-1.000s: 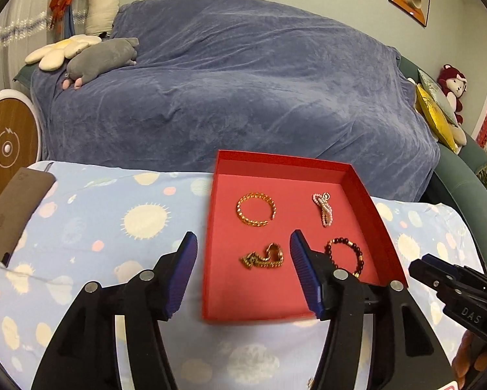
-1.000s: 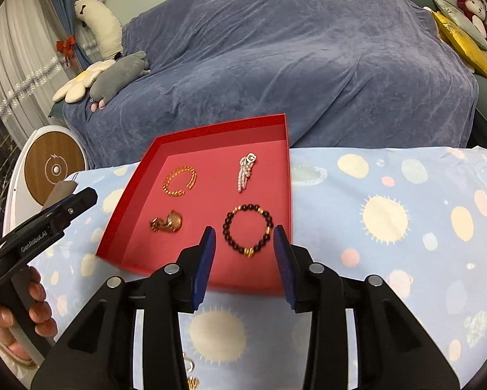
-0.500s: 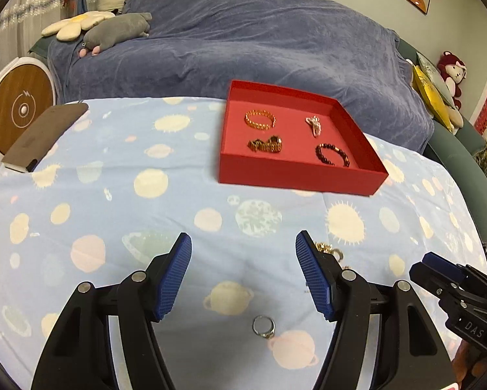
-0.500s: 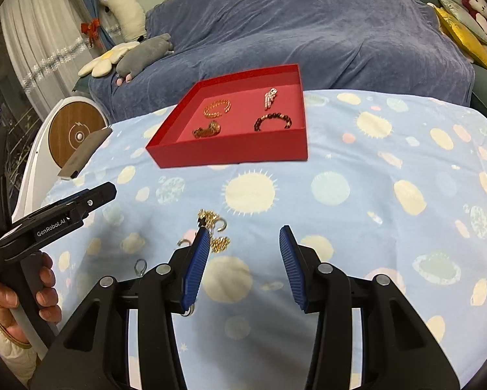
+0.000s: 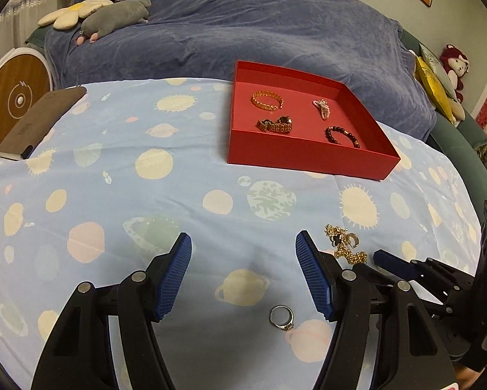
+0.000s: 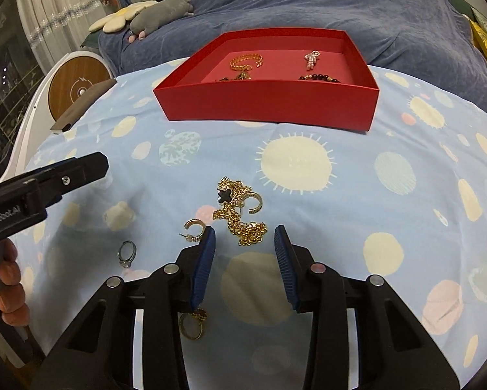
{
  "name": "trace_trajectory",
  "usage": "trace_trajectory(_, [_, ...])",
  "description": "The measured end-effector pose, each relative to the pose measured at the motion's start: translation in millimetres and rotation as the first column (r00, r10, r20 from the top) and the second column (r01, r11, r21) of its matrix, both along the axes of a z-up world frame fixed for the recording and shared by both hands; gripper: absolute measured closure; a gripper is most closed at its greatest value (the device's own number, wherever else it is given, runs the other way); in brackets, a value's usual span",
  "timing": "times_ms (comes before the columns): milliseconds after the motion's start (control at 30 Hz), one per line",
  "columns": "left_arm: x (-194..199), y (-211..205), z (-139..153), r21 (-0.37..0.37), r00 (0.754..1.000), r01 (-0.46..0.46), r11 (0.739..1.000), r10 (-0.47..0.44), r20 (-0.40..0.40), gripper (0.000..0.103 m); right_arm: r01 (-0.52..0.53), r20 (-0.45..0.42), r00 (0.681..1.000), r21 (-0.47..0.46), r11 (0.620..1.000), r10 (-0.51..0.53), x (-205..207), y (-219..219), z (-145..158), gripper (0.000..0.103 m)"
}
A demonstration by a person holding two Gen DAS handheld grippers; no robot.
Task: Organize jewelry
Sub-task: 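Lower the right tool onto the gold chain necklace and close on it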
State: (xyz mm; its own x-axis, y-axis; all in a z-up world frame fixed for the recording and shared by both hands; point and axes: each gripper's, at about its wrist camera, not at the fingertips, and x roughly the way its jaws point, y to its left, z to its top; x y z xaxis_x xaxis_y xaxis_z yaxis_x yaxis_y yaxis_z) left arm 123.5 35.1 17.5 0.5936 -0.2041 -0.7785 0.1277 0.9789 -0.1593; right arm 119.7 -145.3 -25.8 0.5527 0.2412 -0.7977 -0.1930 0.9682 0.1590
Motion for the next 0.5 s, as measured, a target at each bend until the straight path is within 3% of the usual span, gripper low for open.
trace_trajectory(100, [-1, 4, -2, -0.001, 1.0, 0.0, 1.0, 0.0, -0.009, 0.039, 0.0, 0.013, 1.0, -0.019, 1.0, 0.0, 2, 3, -3, 0.072])
trace_trajectory(200, [-2, 6, -4, 0.0, 1.0, -0.004, 1.0, 0.004, -0.015, 0.039, 0.0, 0.025, 1.0, -0.049, 0.999, 0.001, 4, 4, -4, 0.092])
trace_trajectory(500, [0, 1, -4, -0.007, 1.0, -0.006, 1.0, 0.006, -0.018, 0.039, 0.025, 0.034, 0.999, -0.024, 0.999, -0.024, -12, -14, 12, 0.101])
